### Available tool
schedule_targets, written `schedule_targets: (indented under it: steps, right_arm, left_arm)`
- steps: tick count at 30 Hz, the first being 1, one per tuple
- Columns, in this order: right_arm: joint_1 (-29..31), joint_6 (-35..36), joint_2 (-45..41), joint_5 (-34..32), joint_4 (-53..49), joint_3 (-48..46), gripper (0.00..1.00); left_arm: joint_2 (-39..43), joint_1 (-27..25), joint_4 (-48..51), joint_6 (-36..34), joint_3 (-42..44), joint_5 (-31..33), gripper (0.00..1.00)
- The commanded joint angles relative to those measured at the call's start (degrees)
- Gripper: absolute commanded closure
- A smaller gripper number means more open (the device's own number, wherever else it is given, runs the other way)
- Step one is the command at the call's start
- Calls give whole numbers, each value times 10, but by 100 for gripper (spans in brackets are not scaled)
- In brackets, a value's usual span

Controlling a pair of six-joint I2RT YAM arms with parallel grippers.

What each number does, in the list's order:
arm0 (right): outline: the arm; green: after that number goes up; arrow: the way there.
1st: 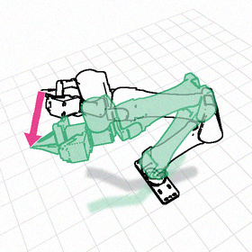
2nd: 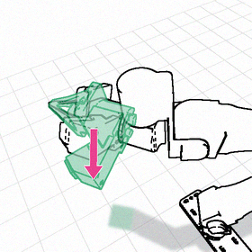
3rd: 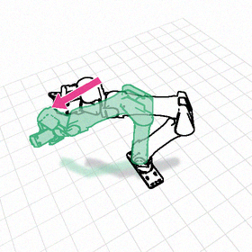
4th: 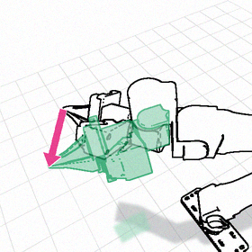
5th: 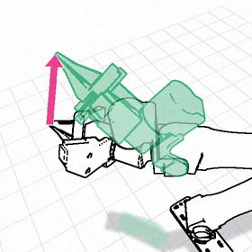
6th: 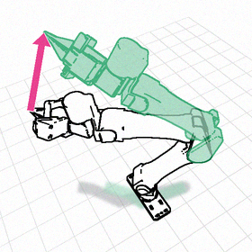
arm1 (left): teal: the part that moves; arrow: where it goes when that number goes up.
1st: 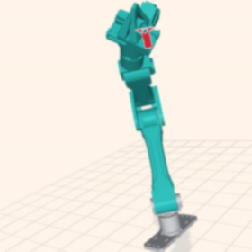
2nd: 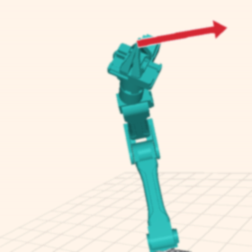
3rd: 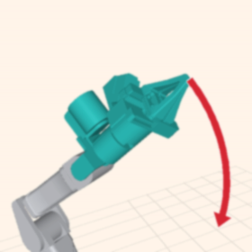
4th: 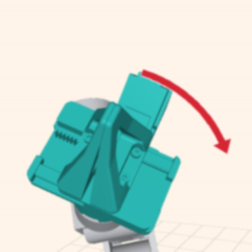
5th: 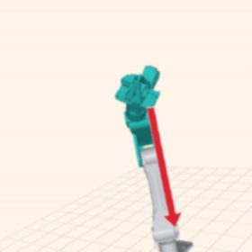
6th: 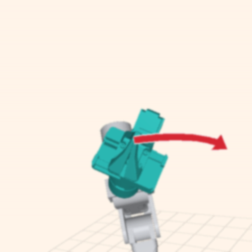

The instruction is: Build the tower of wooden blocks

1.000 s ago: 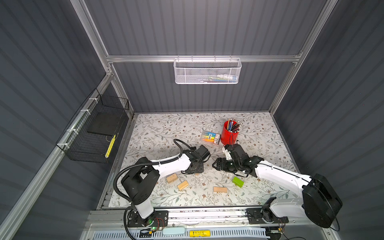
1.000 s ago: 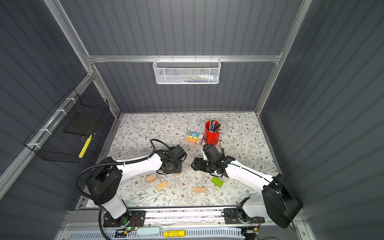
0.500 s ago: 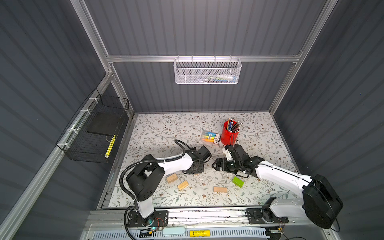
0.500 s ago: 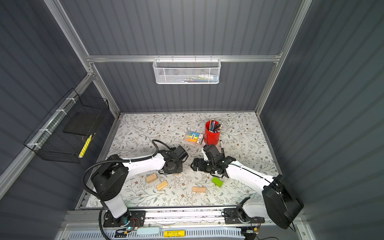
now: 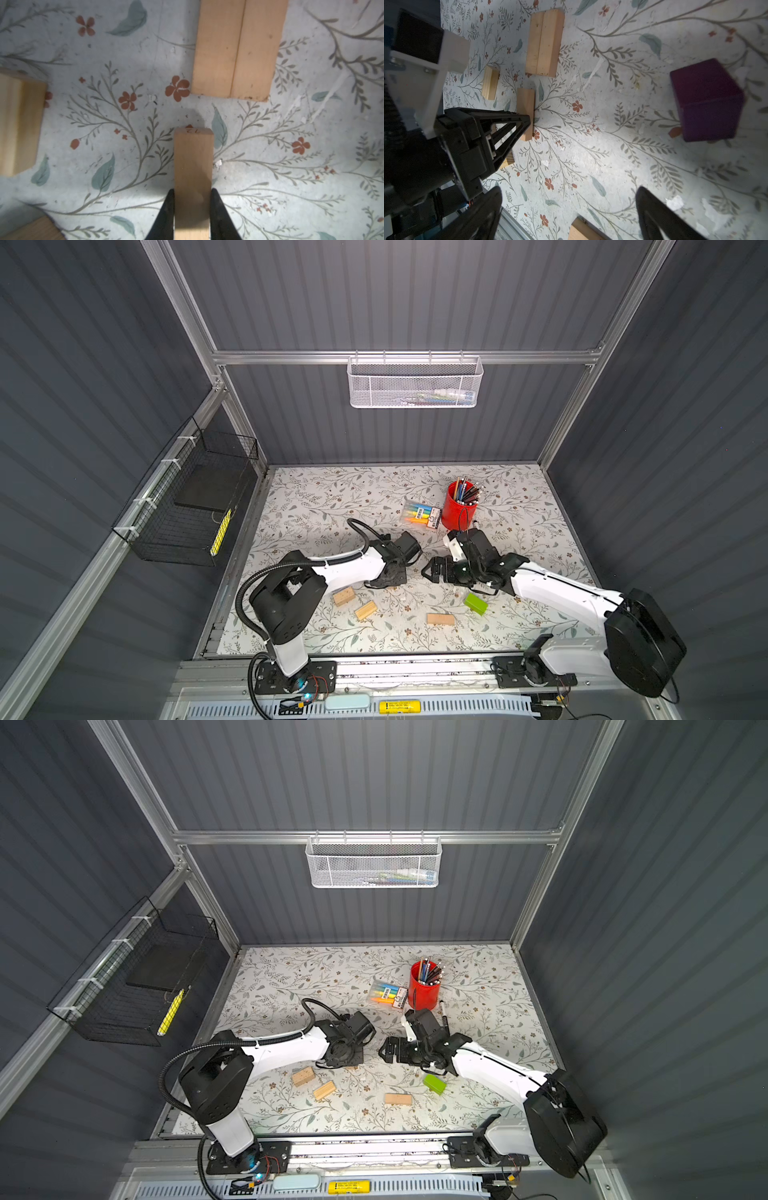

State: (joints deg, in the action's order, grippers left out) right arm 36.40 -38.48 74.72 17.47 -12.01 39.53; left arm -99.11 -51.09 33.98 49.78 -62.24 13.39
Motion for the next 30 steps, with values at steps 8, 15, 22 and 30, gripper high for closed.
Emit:
schedule_targets:
  steps: [8, 15, 22, 30]
  right_arm:
    - [-3, -8, -2, 7, 5, 18, 1]
    - [-9, -30, 8, -13, 7, 41, 1]
    - [-41, -57, 14, -14, 23, 42, 1]
    - [-50, -52, 31, -15, 39, 49, 1]
  left_arm:
    - [60, 3, 58, -57, -53, 46, 77]
    - [-1, 47, 79, -115, -145, 8, 77]
    - [-68, 80, 93, -156, -222, -24, 77]
    - [-123, 94, 89, -165, -246, -40, 77]
